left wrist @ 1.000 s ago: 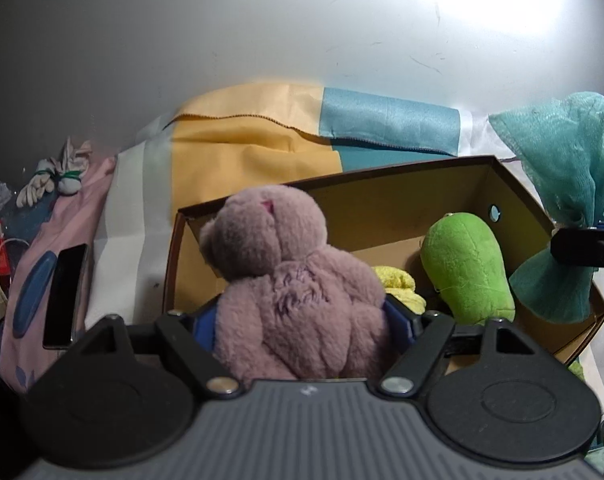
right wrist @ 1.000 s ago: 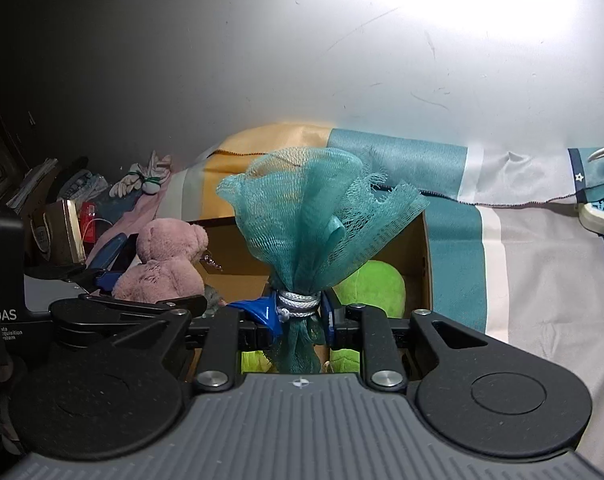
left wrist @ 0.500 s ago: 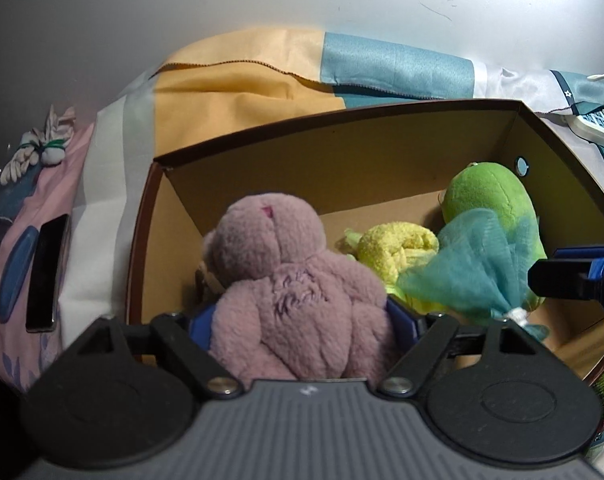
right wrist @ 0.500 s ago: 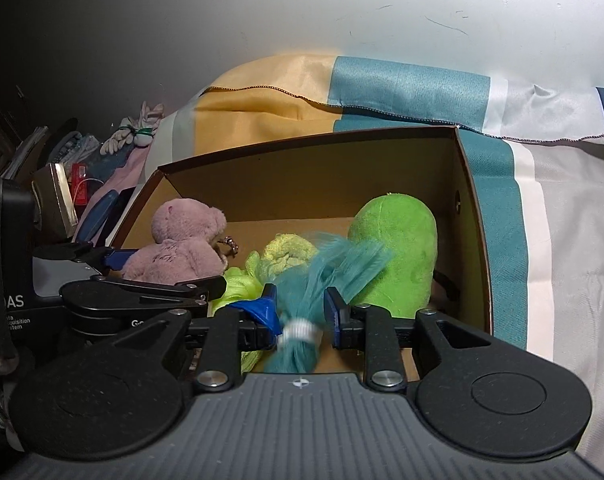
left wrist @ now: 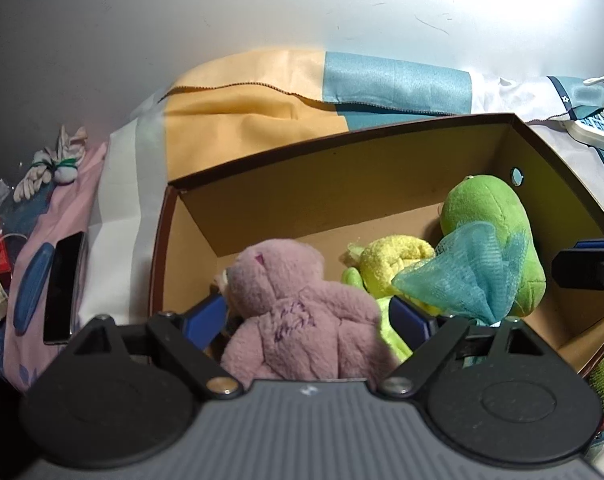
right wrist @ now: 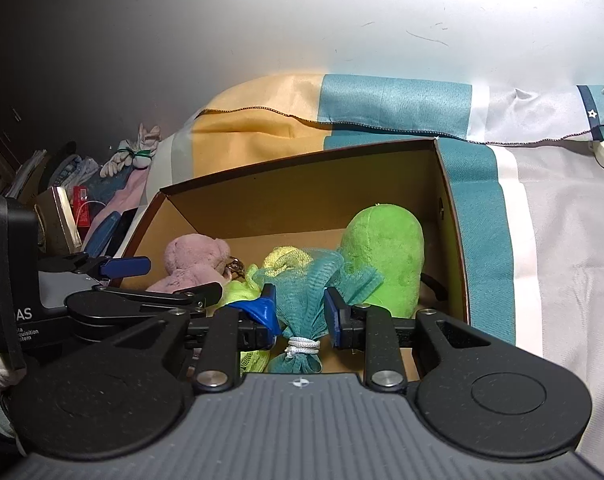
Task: Organize soft objects
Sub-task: 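Lower the teddy bear into the box with the left gripper while the right lowers the mesh bag, then open both grippers and pull them back out of the box toward the items beside it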
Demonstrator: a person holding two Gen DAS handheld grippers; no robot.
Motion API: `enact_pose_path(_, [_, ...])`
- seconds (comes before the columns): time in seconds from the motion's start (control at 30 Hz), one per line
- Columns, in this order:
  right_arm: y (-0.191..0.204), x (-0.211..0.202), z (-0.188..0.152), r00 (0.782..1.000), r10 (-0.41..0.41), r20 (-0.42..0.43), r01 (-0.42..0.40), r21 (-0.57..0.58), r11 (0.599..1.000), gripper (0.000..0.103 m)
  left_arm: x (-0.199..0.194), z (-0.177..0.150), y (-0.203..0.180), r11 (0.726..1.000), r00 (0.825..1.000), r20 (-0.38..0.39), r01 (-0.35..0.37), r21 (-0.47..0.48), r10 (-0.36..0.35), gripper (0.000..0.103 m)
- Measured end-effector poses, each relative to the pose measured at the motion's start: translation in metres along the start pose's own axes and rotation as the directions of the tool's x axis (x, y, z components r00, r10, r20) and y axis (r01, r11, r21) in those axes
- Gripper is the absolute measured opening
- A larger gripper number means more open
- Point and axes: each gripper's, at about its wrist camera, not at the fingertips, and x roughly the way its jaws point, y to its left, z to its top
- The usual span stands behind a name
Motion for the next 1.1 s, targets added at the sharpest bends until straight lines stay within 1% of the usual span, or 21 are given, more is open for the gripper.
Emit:
enact_pose_path(0.17, [0.002, -0.012, -0.006, 1.0, 0.005, 0.022, -0.005, 0.007, 1.0, 0.008, -0.02, -0.001, 0.002, 1.0, 0.999, 0.037, -0.015, -0.01, 0.015, 0.092])
enact_pose_path(0.37, [0.004, -0.027, -0.013, 0.999, 0.015, 0.046, -0.016, 0.017, 1.0, 0.008, -0.046, -0.004, 0.007, 0.999, 0.997, 0.075, -0.028, -0.04, 0.031, 0.093])
enact_pose_path(0.6, [0.01, -0.045, -0.024, 0.995, 0.034, 0.095, -0.035, 0.01, 0.999, 0.009, -0.068, -0.015, 0.011, 0.996, 0.995, 0.08, -0.049, -0.075, 0.055, 0.094])
enact_pose_path(0.83, [0.012, -0.056, -0.038, 0.993, 0.056, 0.102, -0.058, 0.022, 0.998, 0.009, -0.084, -0.029, 0.011, 0.993, 0.994, 0.085, -0.058, -0.099, 0.066, 0.094])
enact_pose_path(1.1, [0.022, -0.072, -0.053, 0.99, 0.081, 0.119, -0.079, -0.019, 0.997, 0.009, -0.102, -0.044, 0.011, 0.99, 0.992, 0.087, -0.082, -0.117, 0.093, 0.094])
